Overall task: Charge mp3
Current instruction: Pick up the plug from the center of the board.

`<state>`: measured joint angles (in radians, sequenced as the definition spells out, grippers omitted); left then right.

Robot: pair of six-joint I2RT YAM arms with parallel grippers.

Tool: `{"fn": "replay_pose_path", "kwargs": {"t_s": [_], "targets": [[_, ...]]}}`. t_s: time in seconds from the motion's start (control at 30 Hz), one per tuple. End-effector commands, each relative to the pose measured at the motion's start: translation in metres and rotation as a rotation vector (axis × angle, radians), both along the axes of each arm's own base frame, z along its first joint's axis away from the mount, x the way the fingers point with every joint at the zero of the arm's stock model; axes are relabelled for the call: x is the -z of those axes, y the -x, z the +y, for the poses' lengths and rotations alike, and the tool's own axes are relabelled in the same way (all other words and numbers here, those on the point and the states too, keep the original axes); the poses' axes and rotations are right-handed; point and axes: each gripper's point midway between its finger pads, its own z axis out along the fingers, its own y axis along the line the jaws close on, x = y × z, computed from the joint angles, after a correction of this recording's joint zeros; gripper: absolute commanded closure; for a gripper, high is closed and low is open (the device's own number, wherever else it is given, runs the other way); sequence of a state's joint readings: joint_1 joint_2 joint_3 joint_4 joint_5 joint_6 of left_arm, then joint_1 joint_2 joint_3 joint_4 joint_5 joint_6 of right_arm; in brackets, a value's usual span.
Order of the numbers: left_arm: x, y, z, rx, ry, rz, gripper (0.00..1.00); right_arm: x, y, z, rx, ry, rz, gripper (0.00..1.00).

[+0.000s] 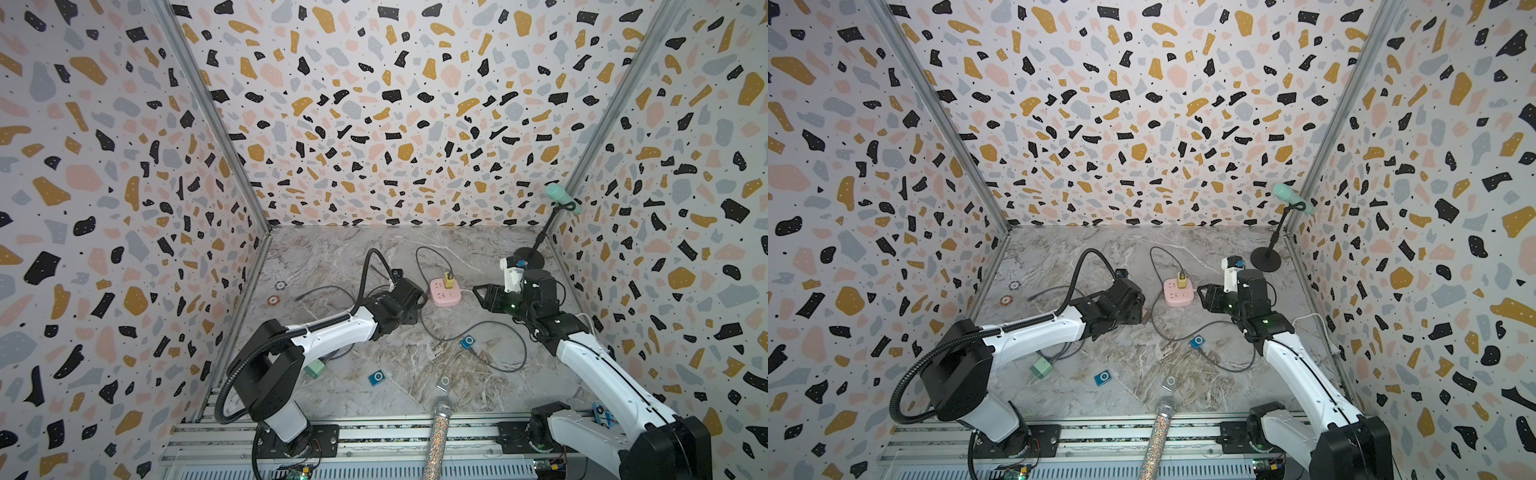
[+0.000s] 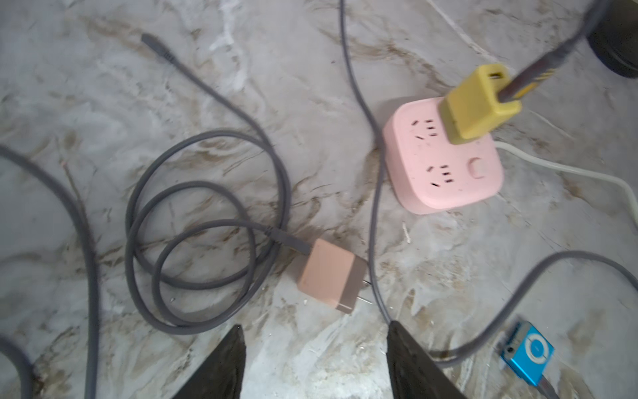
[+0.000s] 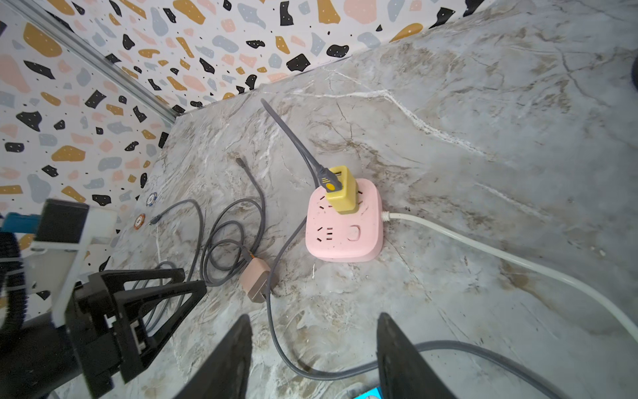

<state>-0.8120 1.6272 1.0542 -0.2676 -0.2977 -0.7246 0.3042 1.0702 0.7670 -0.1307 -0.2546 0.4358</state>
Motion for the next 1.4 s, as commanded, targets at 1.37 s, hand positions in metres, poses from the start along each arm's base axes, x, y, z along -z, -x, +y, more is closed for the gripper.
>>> {"fn": "replay_pose_path", "kwargs": {"t_s": [1.37], "targets": [[0.091,-0.016,-0.018,-0.356,0.084,0.228,0.33,-0.012,-0.029,0.026,-0.028,0.188,-0.154,0.41]]}}
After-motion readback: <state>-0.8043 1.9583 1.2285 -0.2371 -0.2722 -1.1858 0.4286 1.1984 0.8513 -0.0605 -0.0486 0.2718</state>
